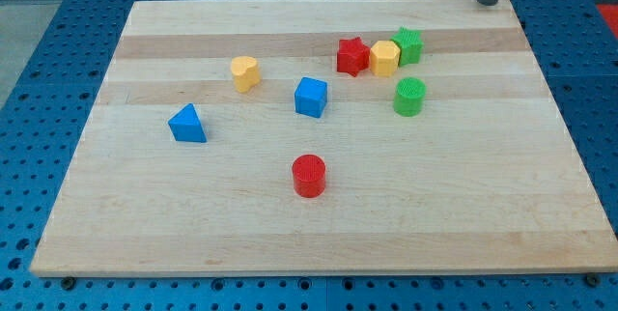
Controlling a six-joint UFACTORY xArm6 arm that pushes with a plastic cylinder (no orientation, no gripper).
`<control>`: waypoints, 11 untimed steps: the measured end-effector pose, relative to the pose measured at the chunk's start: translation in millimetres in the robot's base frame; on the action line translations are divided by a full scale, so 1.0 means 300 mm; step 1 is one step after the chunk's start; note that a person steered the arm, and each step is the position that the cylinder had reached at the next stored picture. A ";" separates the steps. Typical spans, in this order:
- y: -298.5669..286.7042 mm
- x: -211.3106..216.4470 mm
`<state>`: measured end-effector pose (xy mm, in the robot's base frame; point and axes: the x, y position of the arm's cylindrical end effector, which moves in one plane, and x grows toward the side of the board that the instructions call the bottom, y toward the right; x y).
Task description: Push the green star along with yellow hexagon closer to the green circle
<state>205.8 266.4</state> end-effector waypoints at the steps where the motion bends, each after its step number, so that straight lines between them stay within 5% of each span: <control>1: -0.039 0.020; 4: -0.121 0.108; 7: -0.464 0.235; 11: -0.519 0.360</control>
